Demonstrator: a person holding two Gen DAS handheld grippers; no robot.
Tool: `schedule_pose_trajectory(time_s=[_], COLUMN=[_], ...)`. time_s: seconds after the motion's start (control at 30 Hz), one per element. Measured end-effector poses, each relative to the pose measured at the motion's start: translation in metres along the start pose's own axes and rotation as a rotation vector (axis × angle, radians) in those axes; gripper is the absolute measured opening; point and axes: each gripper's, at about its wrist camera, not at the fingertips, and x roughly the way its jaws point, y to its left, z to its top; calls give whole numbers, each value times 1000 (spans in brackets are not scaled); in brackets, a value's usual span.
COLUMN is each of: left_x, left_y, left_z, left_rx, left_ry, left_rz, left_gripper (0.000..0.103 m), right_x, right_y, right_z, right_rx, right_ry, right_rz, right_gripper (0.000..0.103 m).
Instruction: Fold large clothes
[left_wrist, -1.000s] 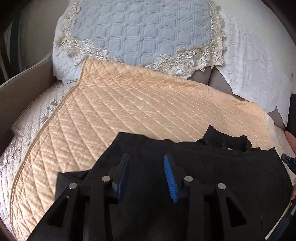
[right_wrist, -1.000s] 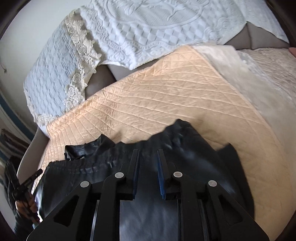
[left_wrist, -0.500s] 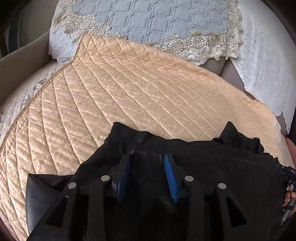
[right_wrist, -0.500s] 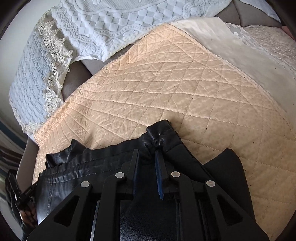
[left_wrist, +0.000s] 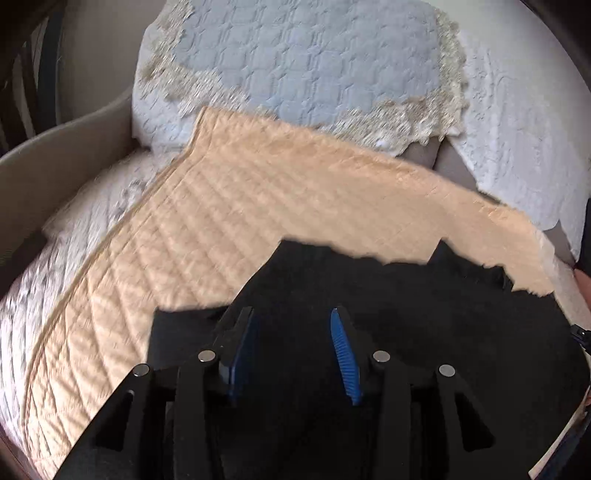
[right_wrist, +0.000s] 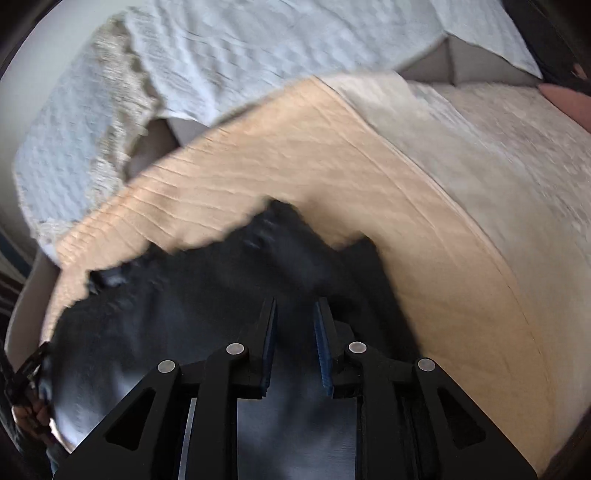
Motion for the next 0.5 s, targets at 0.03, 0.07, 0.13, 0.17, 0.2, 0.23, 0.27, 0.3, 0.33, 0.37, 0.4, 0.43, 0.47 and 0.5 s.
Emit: schedule_pose_trajectory(time_s=[0.03,0.07,0.13,0.17,0.2,0.23,0.27,0.3,0.33,0.37,0.4,0.43,0.47,0.5], left_x=[6,8,2,-2,-7,-14,-21,-28,-37,-46,-56,-65,-75,-84], left_y=[7,12,12,10,9,7,6,7,8,9,12,15,20,25], left_z=[-5,-8,-5,-3,-1,-2,-3,-5,-7,-10,-13,-15,-17,-20], left_rx=[-19,-40,-54,-51,-50,-46,-39,-34,-28,-24,-23,-26,-33,-40], left_ry=[22,23,18,16,10,6,3,0,-6,-14,-21,-28,-41,-54], left_rz=[4,-10,-10,-5,-11,-18,-20,-22,-26,-29,-27,-24,-25,-27], left_gripper=[44,44,44,44,44,44,44,44,44,45,46,50,53,55], right_x=[1,-2,-15,-20,-26,-33,-40,-47,-57,-67,-72,-80,-85,-87], right_y=[-11,-15,-7,-2,5,13,20,29,39,49,57,66,74,82], right_z=[-4,-3,0,0,0,-2,-4,-6,-11,-18,-23,-30,-37,-43], right_rx=[43,72,75,63,51,38,19,-5,-34,-58,-74,-94,-109,-129], right_ry=[5,-1,-37,-46,-55,-62,-69,-81,-96,-109,-116,-124,-125,-122], right_rz=[24,35,-3,-6,-3,2,10,18,23,30,34,46,56,62], right_gripper=[20,20,21,21,21,21,22,23,27,30,35,37,38,39])
